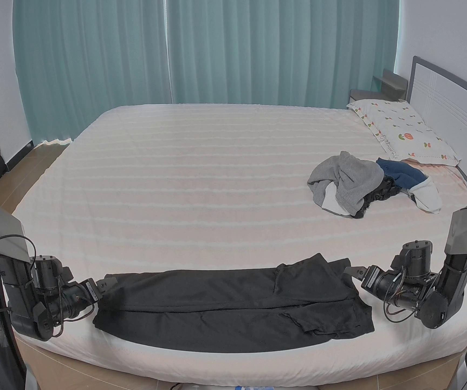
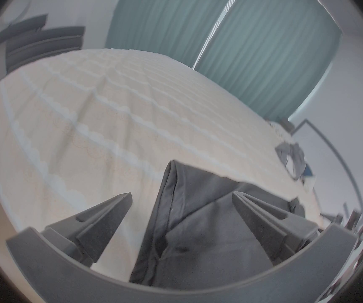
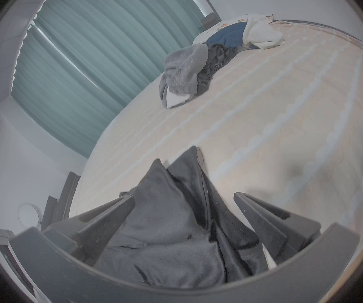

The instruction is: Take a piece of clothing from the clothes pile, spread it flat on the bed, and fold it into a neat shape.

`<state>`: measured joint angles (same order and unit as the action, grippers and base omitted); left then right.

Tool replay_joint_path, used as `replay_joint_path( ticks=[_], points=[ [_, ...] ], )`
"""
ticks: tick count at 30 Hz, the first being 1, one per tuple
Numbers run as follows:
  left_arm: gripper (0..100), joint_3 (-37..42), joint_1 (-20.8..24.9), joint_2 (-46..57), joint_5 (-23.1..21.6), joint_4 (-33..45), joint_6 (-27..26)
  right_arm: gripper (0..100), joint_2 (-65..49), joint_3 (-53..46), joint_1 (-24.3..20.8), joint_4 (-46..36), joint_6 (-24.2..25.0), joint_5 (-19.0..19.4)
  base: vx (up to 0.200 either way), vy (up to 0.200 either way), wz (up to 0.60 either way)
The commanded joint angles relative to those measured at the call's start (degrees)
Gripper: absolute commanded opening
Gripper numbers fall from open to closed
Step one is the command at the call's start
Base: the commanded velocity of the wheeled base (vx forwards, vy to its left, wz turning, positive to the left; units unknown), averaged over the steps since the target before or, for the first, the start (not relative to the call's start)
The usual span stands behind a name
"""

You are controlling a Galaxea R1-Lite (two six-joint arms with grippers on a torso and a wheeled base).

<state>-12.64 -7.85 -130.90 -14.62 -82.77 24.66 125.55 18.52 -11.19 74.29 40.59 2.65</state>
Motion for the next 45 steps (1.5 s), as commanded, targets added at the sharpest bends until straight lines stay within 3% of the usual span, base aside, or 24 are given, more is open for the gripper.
replay_joint_path(
  ticks=[1, 8, 14, 15, 31, 37, 45],
  points=[
    [100, -5.9, 1.6, 0.6, 0.0, 0.2, 9.1, 100, -0.7, 2.5, 3.1, -0.1, 2.0, 1.6, 0.000, 0.000, 0.00],
    [100, -9.7, 4.9, -4.4, 0.7, 0.1, 10.8, 100, 3.5, 5.3, 3.5, 0.1, 8.6, 5.9, 0.000, 0.000, 0.00],
    [100, -11.2, 4.9, -6.4, 1.3, 0.1, 10.2, 100, 4.4, 5.5, 4.9, 0.3, 10.2, 10.0, 0.000, 0.000, 0.00],
    [0, -11.2, 4.8, -6.5, 1.4, 0.1, 10.1, 100, 4.3, 5.5, 5.0, 0.3, 10.2, 10.1, 0.000, 0.000, 0.00],
    [0, -13.5, 4.0, -6.8, 6.9, -0.1, 9.0, 100, 5.2, 5.5, 5.0, 0.5, 10.6, 10.4, 0.000, 0.000, 0.00],
    [0, -16.7, 3.8, -6.7, 8.8, 0.0, 16.3, 100, 6.2, 5.6, 4.8, 0.8, 10.6, 10.3, 0.000, 0.000, 0.00],
    [0, -16.5, 3.8, -8.0, 8.7, 0.1, 16.5, 100, 7.0, 5.8, 4.7, 0.8, 10.6, 10.3, 0.000, 0.000, 0.00]
  ],
)
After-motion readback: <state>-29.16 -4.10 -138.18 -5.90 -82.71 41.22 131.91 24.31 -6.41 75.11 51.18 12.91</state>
